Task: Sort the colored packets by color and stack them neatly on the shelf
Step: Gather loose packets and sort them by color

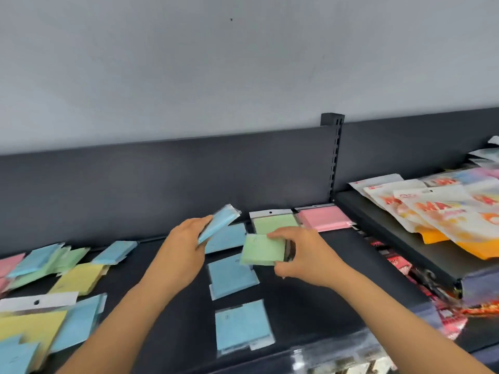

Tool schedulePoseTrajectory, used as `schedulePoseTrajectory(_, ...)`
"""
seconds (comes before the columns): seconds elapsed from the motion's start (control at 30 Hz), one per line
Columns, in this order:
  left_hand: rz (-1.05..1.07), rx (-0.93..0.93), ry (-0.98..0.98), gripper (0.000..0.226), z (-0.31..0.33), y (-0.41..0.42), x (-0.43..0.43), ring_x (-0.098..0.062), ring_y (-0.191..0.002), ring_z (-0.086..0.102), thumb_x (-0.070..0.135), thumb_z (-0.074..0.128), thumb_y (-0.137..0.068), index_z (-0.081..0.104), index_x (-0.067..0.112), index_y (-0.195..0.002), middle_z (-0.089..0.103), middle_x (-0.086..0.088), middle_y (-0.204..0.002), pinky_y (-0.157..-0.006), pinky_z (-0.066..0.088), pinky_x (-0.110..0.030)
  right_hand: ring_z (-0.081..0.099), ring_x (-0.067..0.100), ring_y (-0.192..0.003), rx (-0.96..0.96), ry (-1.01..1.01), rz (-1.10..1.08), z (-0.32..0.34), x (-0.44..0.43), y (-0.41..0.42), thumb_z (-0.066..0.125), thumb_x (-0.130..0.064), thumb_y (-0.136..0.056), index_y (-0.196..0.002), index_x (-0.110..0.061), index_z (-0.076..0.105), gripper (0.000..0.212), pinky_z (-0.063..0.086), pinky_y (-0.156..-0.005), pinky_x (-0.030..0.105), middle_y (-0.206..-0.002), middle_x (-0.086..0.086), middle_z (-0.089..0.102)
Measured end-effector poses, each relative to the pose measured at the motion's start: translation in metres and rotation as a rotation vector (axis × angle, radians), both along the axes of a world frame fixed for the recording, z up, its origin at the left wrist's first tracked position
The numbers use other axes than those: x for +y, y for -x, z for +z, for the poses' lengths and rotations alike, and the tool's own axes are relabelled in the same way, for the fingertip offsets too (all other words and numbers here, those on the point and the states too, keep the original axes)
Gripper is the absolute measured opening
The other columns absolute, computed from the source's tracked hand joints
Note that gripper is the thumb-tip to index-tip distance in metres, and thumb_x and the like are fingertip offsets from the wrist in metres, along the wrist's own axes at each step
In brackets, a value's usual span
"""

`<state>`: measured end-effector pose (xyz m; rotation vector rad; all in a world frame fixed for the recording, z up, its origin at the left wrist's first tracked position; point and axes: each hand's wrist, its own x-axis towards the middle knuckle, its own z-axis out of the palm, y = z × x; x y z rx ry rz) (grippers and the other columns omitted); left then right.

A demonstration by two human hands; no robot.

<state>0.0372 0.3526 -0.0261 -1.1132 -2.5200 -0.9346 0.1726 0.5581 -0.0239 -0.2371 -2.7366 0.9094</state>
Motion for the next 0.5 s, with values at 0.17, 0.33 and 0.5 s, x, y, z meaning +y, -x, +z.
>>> schedulePoseTrajectory(0.17, 0.062, -0.014, 0.072, 0.048, -0.014, -0.012, 0.029, -0.012, -0.106, 0.050, 0.004, 0.048, -0.091, 0.046, 0.022, -0.135, 0.055, 0.004, -0.123, -0.086, 0.035, -0.017, 0.061, 0.012, -0.092, -0.251, -0.014, 0.199, -0.013, 0.041, -0.018, 0.071, -0.023, -0.063, -0.124, -0.035, 0.055, 0.064, 0.051, -0.085, 0.026, -0.118, -0.014, 0.052)
schedulePoseTrajectory(0.33, 0.113, -0.071, 0.117, 0.046, -0.026, -0.022, 0.043, -0.017, -0.108, 0.051, 0.004, 0.048, -0.091, 0.048, 0.022, -0.134, 0.054, 0.002, -0.125, -0.092, 0.040, -0.023, 0.058, 0.016, -0.098, -0.365, -0.001, 0.373, -0.017, 0.065, -0.020, 0.074, -0.021, -0.066, -0.113, -0.037, 0.060, 0.051, 0.050, -0.085, 0.025, -0.118, -0.019, 0.047)
schedulePoseTrajectory(0.5, 0.133, -0.087, 0.141, 0.044, -0.029, -0.025, 0.051, -0.019, -0.100, 0.053, 0.007, 0.048, -0.092, 0.049, 0.022, -0.133, 0.056, 0.000, -0.120, -0.085, 0.041, -0.022, 0.050, -0.002, -0.108, -0.340, 0.010, 0.429, -0.021, 0.071, -0.020, 0.081, -0.032, -0.068, -0.103, -0.036, 0.066, 0.038, 0.041, -0.097, 0.020, -0.114, -0.018, 0.054)
